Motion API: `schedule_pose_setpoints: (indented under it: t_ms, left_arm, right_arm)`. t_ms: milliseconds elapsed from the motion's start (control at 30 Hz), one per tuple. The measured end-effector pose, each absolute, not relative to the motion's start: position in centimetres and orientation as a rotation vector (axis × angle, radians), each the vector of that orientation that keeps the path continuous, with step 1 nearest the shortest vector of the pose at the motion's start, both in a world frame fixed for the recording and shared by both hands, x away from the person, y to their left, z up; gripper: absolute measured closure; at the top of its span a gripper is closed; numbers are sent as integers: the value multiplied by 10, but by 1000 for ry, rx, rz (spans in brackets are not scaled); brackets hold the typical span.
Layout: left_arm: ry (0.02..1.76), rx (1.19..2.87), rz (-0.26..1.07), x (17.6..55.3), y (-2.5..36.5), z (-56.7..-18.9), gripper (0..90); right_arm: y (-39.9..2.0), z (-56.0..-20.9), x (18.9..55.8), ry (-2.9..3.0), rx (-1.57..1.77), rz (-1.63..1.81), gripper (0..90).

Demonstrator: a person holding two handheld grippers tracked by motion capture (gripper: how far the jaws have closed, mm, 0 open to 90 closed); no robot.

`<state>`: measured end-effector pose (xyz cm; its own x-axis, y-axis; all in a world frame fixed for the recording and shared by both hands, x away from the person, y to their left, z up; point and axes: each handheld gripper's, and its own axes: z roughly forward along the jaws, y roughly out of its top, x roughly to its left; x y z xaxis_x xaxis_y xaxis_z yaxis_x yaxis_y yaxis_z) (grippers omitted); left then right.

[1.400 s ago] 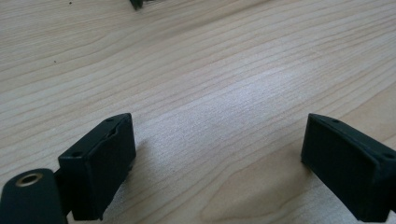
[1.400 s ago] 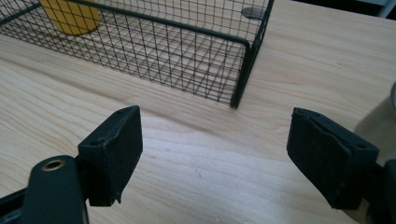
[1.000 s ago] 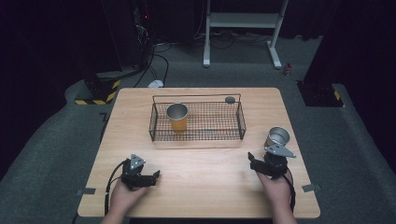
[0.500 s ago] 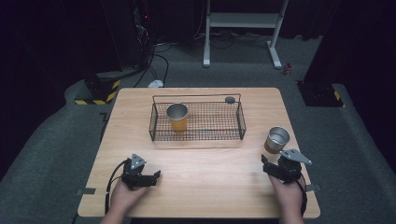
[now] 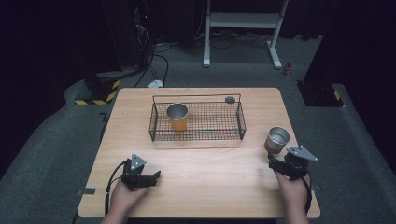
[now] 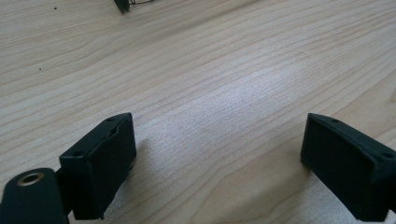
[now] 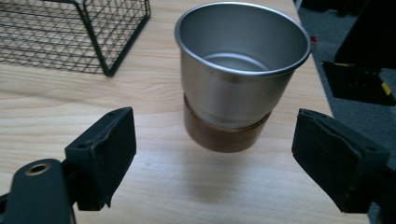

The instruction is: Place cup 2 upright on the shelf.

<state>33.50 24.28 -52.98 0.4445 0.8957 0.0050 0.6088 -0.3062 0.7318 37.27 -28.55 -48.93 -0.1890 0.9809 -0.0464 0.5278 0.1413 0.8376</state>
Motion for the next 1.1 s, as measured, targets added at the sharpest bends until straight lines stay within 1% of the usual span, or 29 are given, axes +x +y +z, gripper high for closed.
schedule_pose_setpoints:
  t_ms: [533,1100]
  left_arm:
    - [1250,2037,557,335,243,-530,103]
    - [1256,2033,554,334,243,-530,101]
  right_arm:
    - [-293,-495,397,1757,1444,946,110]
    - [-287,-502,422,1767,1415,957,101]
